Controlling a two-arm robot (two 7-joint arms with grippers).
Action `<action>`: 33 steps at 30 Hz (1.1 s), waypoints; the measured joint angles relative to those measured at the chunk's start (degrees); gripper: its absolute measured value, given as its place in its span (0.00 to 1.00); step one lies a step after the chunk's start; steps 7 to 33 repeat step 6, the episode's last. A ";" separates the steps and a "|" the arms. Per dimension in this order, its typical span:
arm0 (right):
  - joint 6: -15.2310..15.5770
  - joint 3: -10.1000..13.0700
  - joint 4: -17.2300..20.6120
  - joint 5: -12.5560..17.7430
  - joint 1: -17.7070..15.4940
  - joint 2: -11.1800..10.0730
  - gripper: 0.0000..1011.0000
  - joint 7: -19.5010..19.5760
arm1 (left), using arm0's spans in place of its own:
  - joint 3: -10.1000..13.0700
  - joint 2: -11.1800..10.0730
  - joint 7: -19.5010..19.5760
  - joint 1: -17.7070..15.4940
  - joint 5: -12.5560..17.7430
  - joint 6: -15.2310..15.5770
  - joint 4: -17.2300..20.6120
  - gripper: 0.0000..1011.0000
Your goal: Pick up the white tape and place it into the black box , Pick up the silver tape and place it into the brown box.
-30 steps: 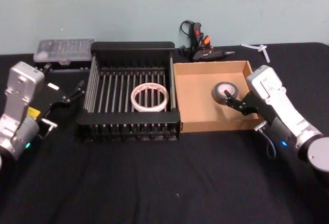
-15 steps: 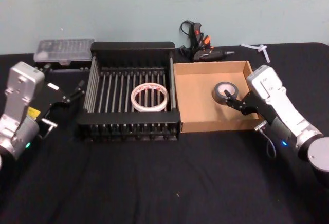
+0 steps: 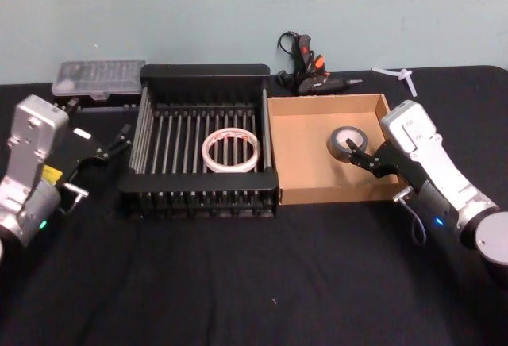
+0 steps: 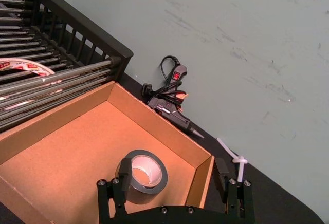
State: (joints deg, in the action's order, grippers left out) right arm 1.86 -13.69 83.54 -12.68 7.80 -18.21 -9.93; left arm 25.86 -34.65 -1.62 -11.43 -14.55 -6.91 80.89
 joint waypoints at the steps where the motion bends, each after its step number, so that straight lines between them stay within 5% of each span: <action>1: 0.00 0.00 0.00 0.00 0.00 0.00 0.99 0.00 | 0.00 0.00 0.00 0.00 0.00 0.00 0.00 0.99; 33: 0.00 0.00 0.00 0.00 0.00 0.00 0.99 0.00 | 0.00 0.00 0.00 0.00 0.00 0.00 0.00 0.99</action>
